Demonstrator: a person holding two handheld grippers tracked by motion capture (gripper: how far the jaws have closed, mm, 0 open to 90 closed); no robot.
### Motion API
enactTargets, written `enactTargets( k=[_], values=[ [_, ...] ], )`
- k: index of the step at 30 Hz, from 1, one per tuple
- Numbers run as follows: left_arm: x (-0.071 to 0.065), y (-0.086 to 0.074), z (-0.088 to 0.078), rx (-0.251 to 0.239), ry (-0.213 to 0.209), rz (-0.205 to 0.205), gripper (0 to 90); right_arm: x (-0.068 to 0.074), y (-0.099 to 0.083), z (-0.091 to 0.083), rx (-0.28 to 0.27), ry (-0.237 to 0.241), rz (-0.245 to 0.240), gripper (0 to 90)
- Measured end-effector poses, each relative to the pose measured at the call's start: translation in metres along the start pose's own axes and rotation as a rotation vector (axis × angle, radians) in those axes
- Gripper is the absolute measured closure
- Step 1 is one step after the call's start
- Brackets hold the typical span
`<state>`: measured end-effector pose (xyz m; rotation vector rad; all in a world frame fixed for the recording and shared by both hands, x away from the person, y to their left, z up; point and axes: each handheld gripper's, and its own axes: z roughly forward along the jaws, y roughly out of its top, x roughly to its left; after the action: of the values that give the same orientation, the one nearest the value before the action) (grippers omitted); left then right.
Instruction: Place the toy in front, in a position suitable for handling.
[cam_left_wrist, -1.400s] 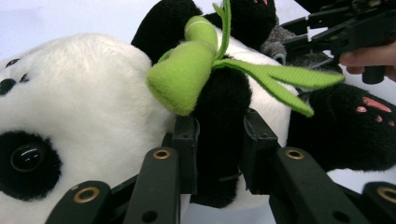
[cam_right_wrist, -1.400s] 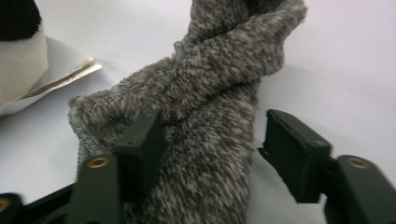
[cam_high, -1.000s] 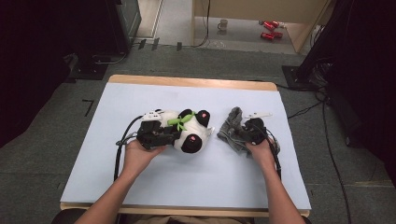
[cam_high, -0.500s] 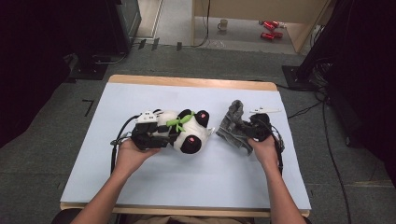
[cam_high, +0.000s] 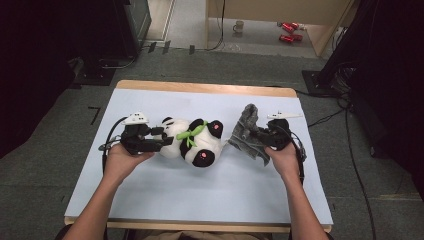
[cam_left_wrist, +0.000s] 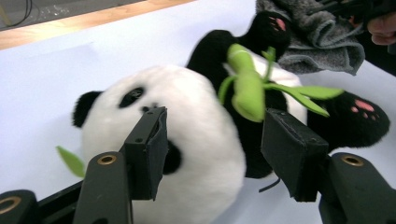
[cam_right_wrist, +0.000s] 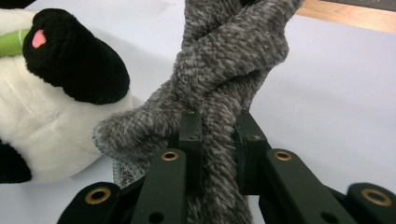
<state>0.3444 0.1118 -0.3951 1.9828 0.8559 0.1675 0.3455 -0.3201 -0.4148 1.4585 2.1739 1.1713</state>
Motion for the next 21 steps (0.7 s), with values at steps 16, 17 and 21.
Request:
enactTargets(
  k=[16,17,21],
  values=[
    [0.043,-0.021,0.0,0.011,-0.025,0.036,35.7,0.016,0.011,-0.014,-0.005,0.048,-0.029,77.0],
    [0.045,-0.021,0.001,0.015,-0.023,0.038,35.3,0.018,0.011,-0.015,-0.005,0.05,-0.032,77.0],
    [0.052,-0.023,0.006,0.002,-0.051,0.04,34.4,0.024,0.014,-0.019,-0.008,0.063,-0.043,77.0]
  ],
)
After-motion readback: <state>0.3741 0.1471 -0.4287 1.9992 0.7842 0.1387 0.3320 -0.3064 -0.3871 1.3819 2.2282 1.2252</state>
